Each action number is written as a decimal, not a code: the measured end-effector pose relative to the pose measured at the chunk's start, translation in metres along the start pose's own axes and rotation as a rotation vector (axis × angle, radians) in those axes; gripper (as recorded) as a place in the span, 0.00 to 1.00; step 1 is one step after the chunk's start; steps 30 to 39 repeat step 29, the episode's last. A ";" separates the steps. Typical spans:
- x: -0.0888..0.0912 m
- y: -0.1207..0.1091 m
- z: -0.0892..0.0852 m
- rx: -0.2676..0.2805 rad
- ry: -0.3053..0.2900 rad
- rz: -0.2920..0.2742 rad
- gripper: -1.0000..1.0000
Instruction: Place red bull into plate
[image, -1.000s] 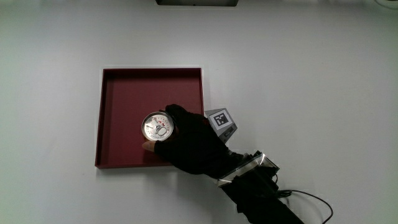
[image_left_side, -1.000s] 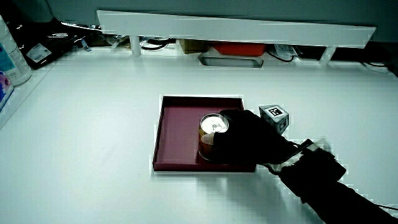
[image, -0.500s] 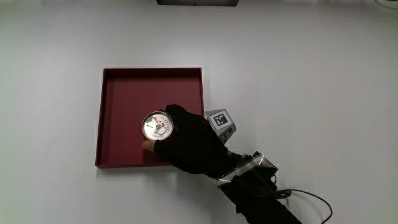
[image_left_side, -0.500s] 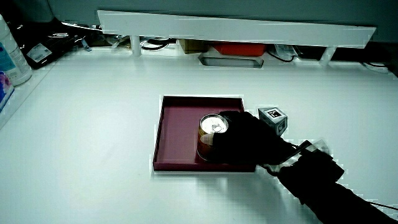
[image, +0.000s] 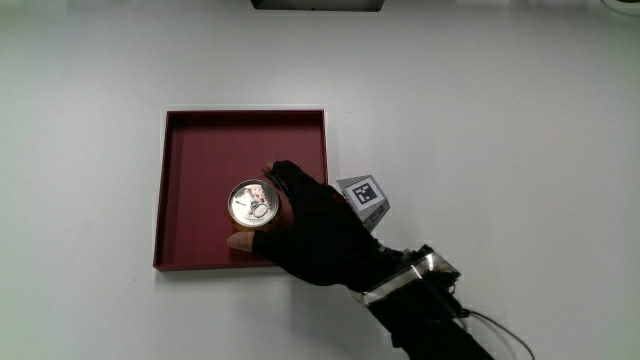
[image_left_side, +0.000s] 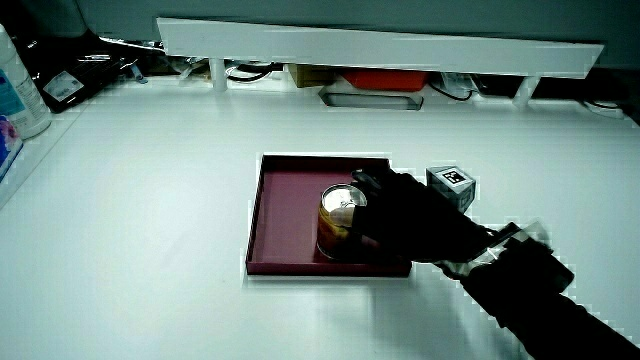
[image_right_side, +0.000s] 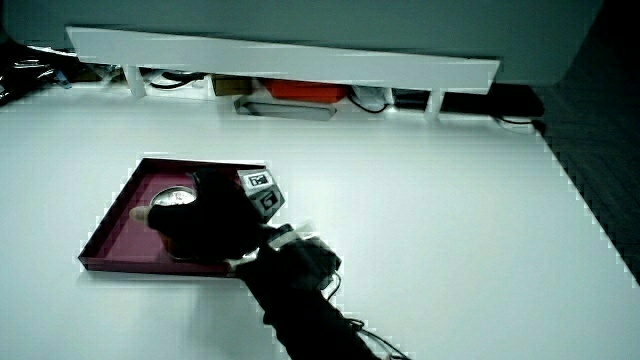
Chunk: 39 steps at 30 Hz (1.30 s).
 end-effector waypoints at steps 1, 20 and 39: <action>-0.005 -0.002 0.002 -0.010 -0.021 0.019 0.10; -0.084 -0.063 0.047 -0.233 -0.273 0.035 0.00; -0.097 -0.083 0.061 -0.244 -0.318 0.057 0.00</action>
